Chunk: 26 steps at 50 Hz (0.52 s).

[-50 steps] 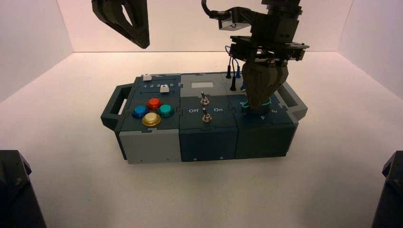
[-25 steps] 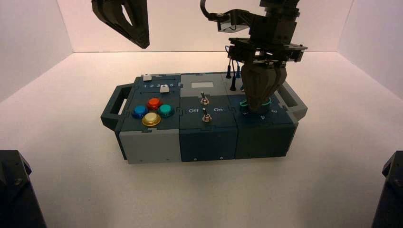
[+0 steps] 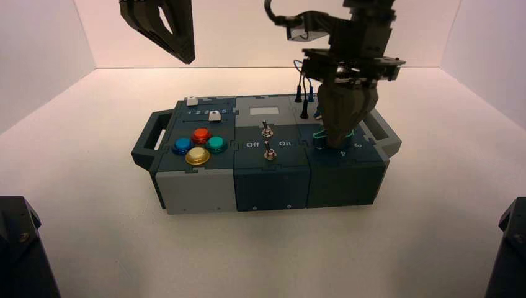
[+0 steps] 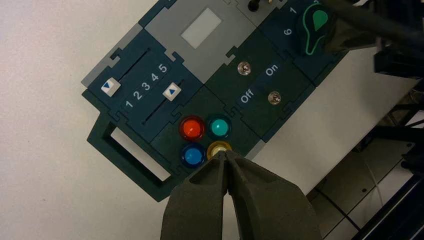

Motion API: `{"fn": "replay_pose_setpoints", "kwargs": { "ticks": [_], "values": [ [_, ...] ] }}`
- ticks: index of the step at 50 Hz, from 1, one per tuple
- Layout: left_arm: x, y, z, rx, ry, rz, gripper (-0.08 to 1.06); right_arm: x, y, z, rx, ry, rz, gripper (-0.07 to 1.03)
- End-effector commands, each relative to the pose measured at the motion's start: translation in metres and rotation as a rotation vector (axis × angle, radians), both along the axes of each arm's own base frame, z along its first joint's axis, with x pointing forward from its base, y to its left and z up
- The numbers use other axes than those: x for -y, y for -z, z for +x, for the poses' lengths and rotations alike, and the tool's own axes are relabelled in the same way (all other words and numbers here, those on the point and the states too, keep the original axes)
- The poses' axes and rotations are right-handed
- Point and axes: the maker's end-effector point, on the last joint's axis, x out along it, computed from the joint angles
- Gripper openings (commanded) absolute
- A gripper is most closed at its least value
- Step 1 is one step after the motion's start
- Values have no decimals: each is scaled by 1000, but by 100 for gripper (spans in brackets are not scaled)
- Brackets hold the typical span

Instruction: Turn the knob to position 5.

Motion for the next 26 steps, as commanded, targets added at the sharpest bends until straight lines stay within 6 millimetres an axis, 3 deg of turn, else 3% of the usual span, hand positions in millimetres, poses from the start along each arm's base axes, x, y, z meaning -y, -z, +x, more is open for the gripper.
{"fn": "replay_pose_setpoints", "kwargs": {
  "ticks": [1, 13, 26],
  "values": [
    [4, -9, 4, 27, 6, -19, -3, 0, -17, -4, 34, -7, 37, -2],
    [4, -8, 5, 27, 8, -12, -3, 10, -36, -18, 79, -9, 74, -2],
    [5, -5, 7, 30, 8, -9, -3, 11, -40, -19, 87, -16, 81, -2]
  ]
}}
